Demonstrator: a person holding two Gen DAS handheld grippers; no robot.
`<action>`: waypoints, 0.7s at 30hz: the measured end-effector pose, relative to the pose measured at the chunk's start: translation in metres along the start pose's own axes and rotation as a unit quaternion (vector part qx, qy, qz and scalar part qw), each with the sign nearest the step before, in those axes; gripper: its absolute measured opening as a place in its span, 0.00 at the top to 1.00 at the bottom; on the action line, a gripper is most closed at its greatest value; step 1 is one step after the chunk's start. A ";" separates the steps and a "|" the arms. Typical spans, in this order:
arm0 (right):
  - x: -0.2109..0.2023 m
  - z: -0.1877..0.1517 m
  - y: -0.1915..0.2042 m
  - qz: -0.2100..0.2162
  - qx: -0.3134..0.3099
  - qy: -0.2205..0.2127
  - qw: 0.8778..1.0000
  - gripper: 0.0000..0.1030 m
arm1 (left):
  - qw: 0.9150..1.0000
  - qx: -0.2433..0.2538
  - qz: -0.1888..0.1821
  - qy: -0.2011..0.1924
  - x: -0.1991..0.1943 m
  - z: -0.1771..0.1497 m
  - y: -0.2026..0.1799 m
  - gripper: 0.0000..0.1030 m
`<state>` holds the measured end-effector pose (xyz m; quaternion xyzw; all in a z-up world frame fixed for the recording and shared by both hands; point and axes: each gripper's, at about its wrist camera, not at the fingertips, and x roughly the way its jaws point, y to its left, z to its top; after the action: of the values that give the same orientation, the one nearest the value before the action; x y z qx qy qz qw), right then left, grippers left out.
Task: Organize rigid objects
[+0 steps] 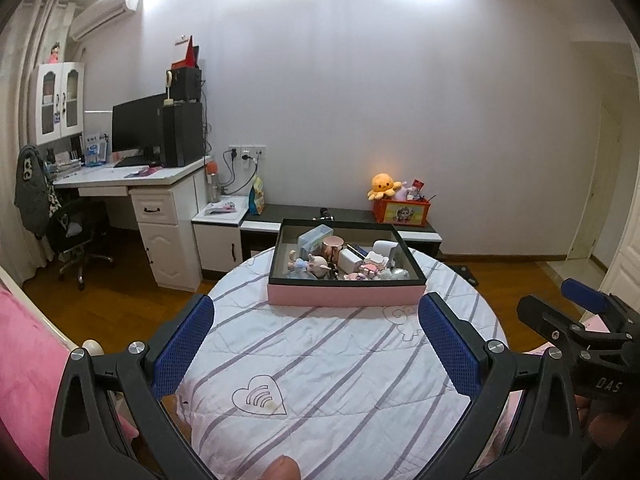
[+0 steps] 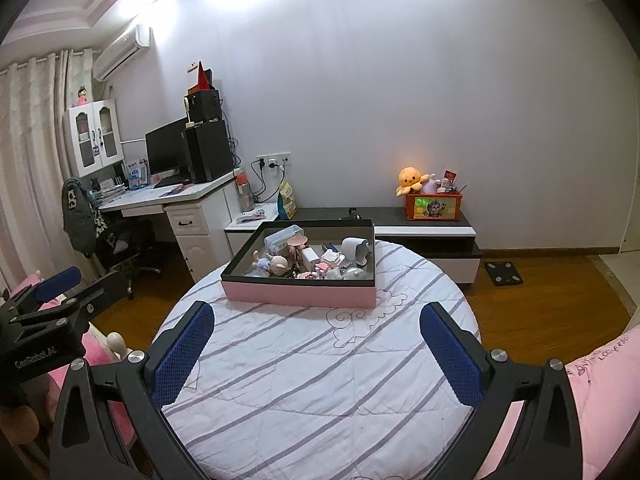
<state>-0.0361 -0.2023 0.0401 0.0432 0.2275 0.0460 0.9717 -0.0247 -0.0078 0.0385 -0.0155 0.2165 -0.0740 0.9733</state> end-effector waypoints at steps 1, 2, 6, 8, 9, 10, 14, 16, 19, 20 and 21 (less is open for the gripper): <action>-0.002 0.000 0.000 0.001 0.000 -0.002 1.000 0.00 | 1.000 0.000 0.000 -0.001 -0.003 -0.001 -0.001 0.00; -0.005 0.000 0.002 0.001 -0.001 -0.005 1.000 0.00 | 1.000 0.000 0.000 -0.003 -0.006 -0.001 -0.002 0.00; -0.013 0.000 0.006 0.002 -0.005 -0.012 1.000 0.00 | 1.000 -0.004 -0.004 -0.004 -0.014 -0.004 -0.001 0.00; -0.016 -0.001 0.008 0.003 -0.008 -0.014 1.000 0.00 | 1.000 -0.006 -0.004 -0.003 -0.017 -0.004 -0.001 0.00; -0.017 -0.001 0.009 0.003 -0.009 -0.016 1.000 0.00 | 1.000 -0.005 -0.003 -0.003 -0.017 -0.004 -0.001 0.00; -0.018 -0.001 0.009 0.003 -0.009 -0.016 1.000 0.00 | 1.000 -0.005 -0.001 -0.003 -0.018 -0.005 -0.001 0.00; -0.020 -0.001 0.010 0.002 -0.008 -0.017 1.000 0.00 | 1.000 -0.005 0.001 0.004 -0.015 -0.006 0.000 0.00; -0.020 -0.001 0.010 0.002 -0.008 -0.017 1.000 0.00 | 1.000 -0.007 0.003 0.006 -0.013 -0.006 0.001 0.00; -0.020 -0.001 0.010 0.002 -0.008 -0.015 1.000 0.00 | 1.000 -0.006 0.004 0.006 -0.013 -0.007 0.001 0.00; -0.020 -0.001 0.009 0.002 -0.007 -0.014 1.000 0.00 | 1.000 -0.006 0.005 0.006 -0.013 -0.007 0.001 0.00; -0.019 -0.001 0.009 0.001 -0.007 -0.013 1.000 0.00 | 1.000 -0.004 0.006 0.006 -0.012 -0.007 0.001 0.00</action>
<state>-0.0543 -0.1952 0.0486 0.0374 0.2140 0.0482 0.9749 -0.0389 -0.0052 0.0369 -0.0180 0.2228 -0.0669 0.9724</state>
